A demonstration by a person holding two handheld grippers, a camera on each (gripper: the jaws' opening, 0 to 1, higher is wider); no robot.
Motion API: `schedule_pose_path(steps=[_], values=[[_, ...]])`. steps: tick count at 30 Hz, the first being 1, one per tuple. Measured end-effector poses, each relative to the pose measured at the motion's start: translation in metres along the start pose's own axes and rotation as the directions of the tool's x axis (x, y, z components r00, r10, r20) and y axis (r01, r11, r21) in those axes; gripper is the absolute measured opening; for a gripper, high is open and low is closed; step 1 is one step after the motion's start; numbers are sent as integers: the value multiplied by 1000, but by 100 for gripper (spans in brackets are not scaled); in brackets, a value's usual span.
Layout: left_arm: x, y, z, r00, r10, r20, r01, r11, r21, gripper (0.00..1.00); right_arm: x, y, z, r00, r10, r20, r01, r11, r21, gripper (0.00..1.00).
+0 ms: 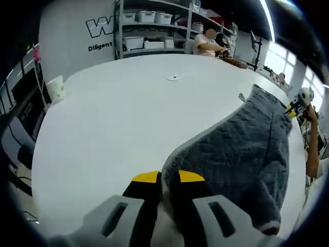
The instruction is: Open the folded towel by lifting each exposed corner and separating the folded layers until the towel lies flat within the target outline without major curled edges
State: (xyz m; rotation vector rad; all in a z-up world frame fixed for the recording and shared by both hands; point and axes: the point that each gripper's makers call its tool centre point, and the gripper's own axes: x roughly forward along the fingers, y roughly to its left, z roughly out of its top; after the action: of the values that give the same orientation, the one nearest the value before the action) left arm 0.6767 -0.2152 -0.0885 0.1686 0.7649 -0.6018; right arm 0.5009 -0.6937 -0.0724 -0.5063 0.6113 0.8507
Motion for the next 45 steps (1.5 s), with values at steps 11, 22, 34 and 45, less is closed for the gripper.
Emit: schedule_pose_path(steps=[11, 22, 34, 45], values=[[-31, -8, 26, 994, 29, 108, -33, 999, 38, 11, 4, 8, -12, 998, 41, -39, -40, 999, 15, 6], [-14, 10, 10, 1000, 12, 16, -12, 1000, 20, 12, 5, 15, -20, 996, 56, -70, -55, 998, 20, 7], [-33, 26, 16, 992, 104, 74, -108, 993, 49, 7, 5, 15, -21, 996, 72, -61, -70, 997, 38, 6], [-82, -42, 52, 966, 116, 229, -177, 947, 268, 5, 6, 16, -21, 997, 72, -31, -69, 993, 95, 6]])
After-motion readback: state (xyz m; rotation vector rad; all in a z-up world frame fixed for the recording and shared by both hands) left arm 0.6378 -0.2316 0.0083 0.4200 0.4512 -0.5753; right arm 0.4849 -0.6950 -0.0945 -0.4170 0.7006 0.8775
